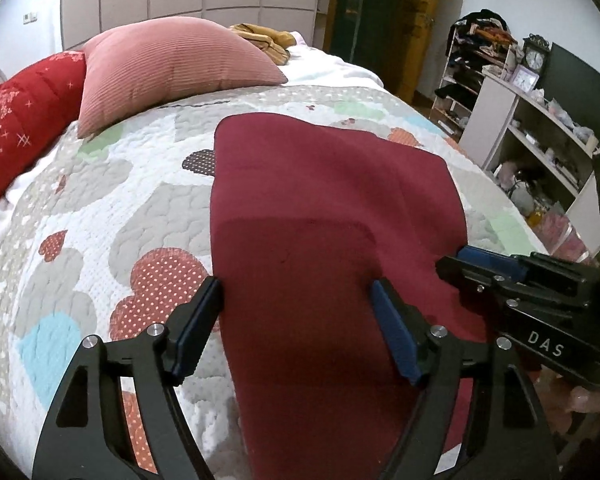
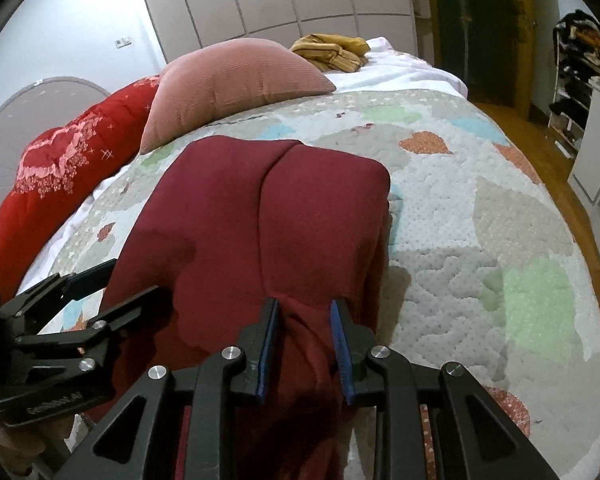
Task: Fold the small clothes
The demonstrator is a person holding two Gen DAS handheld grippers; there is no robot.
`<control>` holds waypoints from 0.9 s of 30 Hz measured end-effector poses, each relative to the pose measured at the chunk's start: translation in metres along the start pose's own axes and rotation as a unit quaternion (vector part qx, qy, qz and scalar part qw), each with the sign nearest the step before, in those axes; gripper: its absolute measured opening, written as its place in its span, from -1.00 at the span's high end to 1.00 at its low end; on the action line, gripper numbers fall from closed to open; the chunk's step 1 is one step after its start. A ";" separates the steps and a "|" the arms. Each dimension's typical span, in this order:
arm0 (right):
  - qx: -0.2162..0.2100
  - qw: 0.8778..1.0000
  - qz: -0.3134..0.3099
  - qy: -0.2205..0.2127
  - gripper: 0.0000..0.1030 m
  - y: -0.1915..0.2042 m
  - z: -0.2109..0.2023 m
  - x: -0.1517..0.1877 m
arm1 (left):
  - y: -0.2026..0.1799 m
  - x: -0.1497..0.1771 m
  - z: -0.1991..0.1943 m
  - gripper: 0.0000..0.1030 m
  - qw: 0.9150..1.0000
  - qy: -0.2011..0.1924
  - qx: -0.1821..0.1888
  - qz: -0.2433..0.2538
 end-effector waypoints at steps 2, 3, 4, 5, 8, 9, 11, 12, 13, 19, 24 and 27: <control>-0.001 1.000 -0.002 0.004 0.51 0.001 -0.002 0.000 | 0.002 0.000 -0.001 -0.49 1.000 0.003 0.005 -0.004; -0.007 1.000 0.001 0.004 0.49 0.001 -0.004 -0.001 | 0.002 0.001 -0.002 -0.48 1.000 0.006 0.009 -0.006; -0.015 1.000 0.006 0.001 0.49 0.002 -0.008 -0.001 | 0.003 0.002 -0.005 -0.48 1.000 0.008 0.014 -0.008; -0.027 1.000 0.014 -0.006 0.48 0.002 -0.014 -0.002 | 0.004 0.002 -0.008 -0.48 1.000 0.009 0.020 -0.008; -0.051 0.998 0.035 -0.032 0.04 -0.003 -0.033 -0.004 | 0.007 0.002 -0.019 -0.48 1.000 -0.005 0.017 0.011; -0.055 0.997 0.041 -0.044 -0.17 -0.005 -0.039 -0.004 | 0.008 0.003 -0.020 -0.49 1.000 -0.007 0.015 0.016; -0.061 0.995 0.047 -0.056 -0.33 -0.012 -0.044 -0.005 | 0.012 0.004 -0.022 -0.49 0.999 -0.006 0.027 0.016; -0.062 0.995 0.053 -0.053 -0.34 -0.016 -0.042 -0.004 | 0.015 0.004 -0.022 -0.49 0.999 -0.002 0.043 0.006; -0.064 0.995 0.059 -0.048 -0.34 -0.019 -0.039 -0.003 | 0.018 0.005 -0.020 -0.49 0.998 0.002 0.059 -0.008; -0.120 0.988 0.100 -0.020 -0.35 -0.025 -0.008 -0.004 | 0.015 0.005 0.000 -0.52 0.990 0.025 0.126 -0.059; -0.144 0.984 0.100 0.004 -0.43 -0.015 0.020 -0.008 | 0.007 0.004 0.015 -0.66 0.989 0.039 0.132 -0.058; -0.143 0.985 0.097 0.004 -0.44 -0.011 0.026 -0.010 | 0.005 0.002 0.020 -0.70 0.988 0.043 0.135 -0.060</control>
Point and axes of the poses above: each gripper's, at about its wrist camera, not at the fingertips, and z roughly the way its jaws point, y to its left, x to its underside, the point moved 10 cm from there along z, roughly the way its jaws point, and after that the axes turned 8 degrees about y, right-handed, at the moved point
